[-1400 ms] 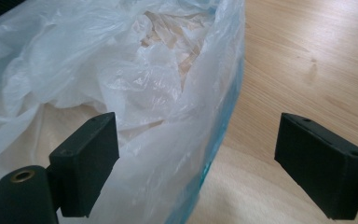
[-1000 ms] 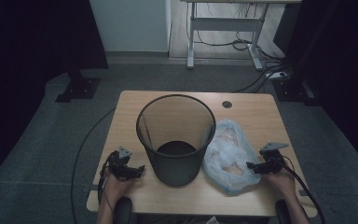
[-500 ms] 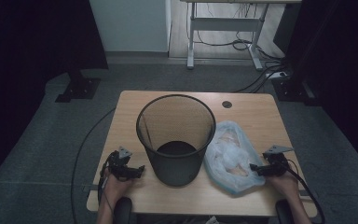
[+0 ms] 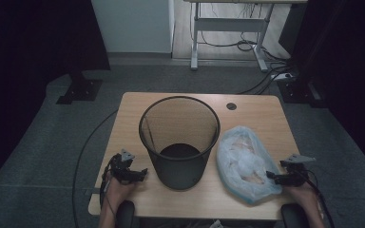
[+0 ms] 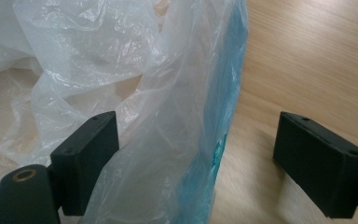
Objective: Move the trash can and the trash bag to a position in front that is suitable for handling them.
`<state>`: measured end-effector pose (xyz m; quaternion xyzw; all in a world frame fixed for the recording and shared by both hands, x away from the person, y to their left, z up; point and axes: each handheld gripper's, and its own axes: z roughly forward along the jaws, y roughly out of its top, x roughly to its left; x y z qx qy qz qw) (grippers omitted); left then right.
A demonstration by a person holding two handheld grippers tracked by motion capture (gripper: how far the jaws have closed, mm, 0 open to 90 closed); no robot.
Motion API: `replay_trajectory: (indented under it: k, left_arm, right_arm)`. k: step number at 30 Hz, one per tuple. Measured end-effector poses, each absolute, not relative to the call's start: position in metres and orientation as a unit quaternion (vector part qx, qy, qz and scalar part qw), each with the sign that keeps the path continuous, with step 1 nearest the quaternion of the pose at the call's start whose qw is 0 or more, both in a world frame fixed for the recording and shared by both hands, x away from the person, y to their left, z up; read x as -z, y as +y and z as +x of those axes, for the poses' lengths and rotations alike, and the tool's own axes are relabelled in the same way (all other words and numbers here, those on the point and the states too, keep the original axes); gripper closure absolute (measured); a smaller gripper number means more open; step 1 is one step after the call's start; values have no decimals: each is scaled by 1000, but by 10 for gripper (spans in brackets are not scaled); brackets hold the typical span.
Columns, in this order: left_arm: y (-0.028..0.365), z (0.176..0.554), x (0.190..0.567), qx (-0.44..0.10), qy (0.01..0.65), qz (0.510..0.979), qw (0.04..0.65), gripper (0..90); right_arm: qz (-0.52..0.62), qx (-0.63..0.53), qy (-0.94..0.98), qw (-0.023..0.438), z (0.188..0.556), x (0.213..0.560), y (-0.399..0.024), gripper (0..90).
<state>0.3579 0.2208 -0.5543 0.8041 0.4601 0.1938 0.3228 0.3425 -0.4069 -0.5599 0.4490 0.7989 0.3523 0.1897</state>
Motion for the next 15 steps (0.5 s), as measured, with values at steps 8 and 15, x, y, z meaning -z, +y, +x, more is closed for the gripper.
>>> replay_trajectory:
  k: [8, 15]
  left_arm:
    - [221, 357, 554, -194, 461, 804, 323, 0]
    - [221, 357, 554, -194, 461, 804, 323, 0]
  right_arm:
    - [462, -348, 792, 195, 331, 560, -417, 138]
    - [468, -345, 790, 196, 321, 560, -421, 138]
